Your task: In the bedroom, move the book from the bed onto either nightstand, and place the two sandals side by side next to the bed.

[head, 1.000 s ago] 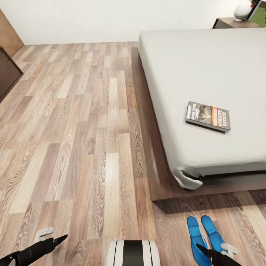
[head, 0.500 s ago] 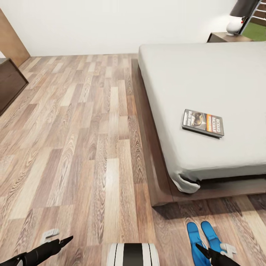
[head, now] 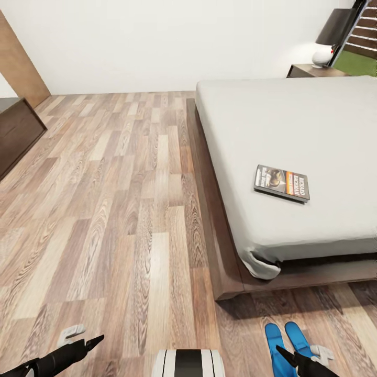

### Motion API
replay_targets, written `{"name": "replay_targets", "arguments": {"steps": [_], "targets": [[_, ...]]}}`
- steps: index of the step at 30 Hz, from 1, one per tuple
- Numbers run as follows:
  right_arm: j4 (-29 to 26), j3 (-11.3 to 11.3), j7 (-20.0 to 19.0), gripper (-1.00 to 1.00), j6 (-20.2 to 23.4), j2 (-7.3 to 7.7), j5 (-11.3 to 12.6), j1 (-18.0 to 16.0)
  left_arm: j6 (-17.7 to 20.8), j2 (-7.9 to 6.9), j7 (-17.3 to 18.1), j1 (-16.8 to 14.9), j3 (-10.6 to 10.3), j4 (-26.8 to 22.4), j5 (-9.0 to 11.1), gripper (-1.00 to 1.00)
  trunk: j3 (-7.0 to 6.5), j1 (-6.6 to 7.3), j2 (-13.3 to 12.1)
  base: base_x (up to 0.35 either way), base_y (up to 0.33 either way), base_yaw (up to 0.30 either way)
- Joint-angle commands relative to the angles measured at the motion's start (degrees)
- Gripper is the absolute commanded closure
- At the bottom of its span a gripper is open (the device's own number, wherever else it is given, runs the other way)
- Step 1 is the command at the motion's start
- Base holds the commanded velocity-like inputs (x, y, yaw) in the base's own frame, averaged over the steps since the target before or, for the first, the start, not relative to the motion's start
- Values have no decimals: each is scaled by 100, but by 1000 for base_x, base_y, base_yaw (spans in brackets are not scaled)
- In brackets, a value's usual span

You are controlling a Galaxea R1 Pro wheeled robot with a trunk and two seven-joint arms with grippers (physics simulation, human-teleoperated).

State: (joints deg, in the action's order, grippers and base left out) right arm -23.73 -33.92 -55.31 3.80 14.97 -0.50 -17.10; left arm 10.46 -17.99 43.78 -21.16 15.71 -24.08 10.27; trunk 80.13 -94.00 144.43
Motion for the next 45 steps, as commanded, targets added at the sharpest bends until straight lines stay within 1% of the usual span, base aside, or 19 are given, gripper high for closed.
{"name": "replay_targets", "arguments": {"steps": [1,10,13,16,24,28,29,31,35,41,45], "targets": [[0,-35,-34,-100,40,-3,-7,-4,58,2,24,-2,14,2,42,-100,-19,3,0,0,0,0],[4,-35,-17,-100,34,-3,-10,-4,53,16,17,-2,11,8,45,-100,-219,27,-12,0,0,0],[7,-35,-16,-100,34,-3,-11,-4,53,74,10,-2,11,14,45,-100,-285,34,-16,0,0,0],[8,-34,-15,-100,33,-5,-12,-4,54,101,19,-2,11,14,45,-100,-352,42,-20,0,0,0],[9,-28,-16,-100,33,-11,-17,-4,61,121,25,-2,5,21,48,-100,-529,63,-31,0,0,0],[9,-26,-15,-100,23,-12,-20,-4,56,137,27,-2,-12,163,41,-100,-618,73,-36,0,0,0],[9,-23,-15,-100,20,-15,-20,-4,55,159,24,-2,-16,212,37,-100,-640,76,-38,0,0,0],[9,-22,-11,-100,17,-18,-20,-4,54,250,20,-2,-17,263,32,-100,-684,81,-40,0,0,0],[12,-21,-8,-100,16,-20,-20,-4,53,350,20,-2,-20,289,21,-100,-773,91,-46,0,0,0],[95,-23,5,-100,11,-19,-21,-4,53,426,18,-2,-23,302,18,-100,-906,106,-54,0,0,0],[327,-26,10,-100,8,-16,-22,-4,53,456,19,-2,-24,306,19,-100,-994,117,-59,0,0,0]]}}
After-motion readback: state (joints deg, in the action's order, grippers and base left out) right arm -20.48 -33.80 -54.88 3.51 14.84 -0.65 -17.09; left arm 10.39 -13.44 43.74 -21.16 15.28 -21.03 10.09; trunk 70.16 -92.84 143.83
